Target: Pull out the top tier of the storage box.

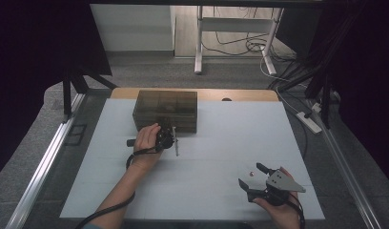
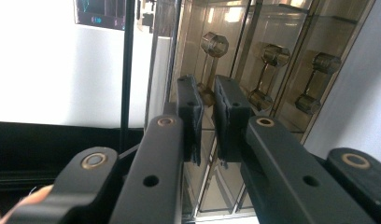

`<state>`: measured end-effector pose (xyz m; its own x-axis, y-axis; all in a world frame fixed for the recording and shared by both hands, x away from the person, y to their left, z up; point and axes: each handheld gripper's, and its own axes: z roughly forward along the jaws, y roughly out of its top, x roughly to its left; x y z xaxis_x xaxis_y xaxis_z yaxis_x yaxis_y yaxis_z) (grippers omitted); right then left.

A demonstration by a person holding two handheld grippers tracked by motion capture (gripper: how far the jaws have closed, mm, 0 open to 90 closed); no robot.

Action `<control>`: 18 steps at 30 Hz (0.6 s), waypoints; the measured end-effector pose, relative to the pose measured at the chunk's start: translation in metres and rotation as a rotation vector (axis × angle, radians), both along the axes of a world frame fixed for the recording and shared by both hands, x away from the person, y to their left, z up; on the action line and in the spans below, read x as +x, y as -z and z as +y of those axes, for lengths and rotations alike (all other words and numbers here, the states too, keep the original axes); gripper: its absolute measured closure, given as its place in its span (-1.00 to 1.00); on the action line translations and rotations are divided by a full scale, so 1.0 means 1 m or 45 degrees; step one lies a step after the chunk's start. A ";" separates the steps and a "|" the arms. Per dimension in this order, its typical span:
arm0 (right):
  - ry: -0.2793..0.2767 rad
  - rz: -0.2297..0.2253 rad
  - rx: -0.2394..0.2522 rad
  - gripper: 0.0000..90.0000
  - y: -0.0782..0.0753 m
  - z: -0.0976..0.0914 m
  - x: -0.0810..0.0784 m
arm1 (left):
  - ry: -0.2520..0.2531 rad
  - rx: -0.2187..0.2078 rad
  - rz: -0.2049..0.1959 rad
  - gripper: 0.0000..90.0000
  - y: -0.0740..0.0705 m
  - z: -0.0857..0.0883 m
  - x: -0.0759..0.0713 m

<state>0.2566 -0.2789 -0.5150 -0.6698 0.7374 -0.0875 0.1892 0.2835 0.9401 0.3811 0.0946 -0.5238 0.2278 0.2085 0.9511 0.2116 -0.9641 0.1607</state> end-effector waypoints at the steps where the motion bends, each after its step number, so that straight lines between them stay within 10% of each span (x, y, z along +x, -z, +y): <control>1: -0.001 0.000 -0.001 -0.73 0.000 0.000 0.000 | -0.001 0.001 -0.002 0.81 0.000 0.000 0.000; 18: -0.005 0.002 -0.004 -0.73 0.001 0.002 0.000 | -0.008 -0.006 -0.009 0.82 0.001 -0.001 -0.008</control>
<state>0.2566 -0.2773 -0.5156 -0.6730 0.7343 -0.0889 0.1897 0.2875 0.9388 0.3729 0.0931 -0.5248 0.2198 0.2143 0.9517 0.2161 -0.9620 0.1667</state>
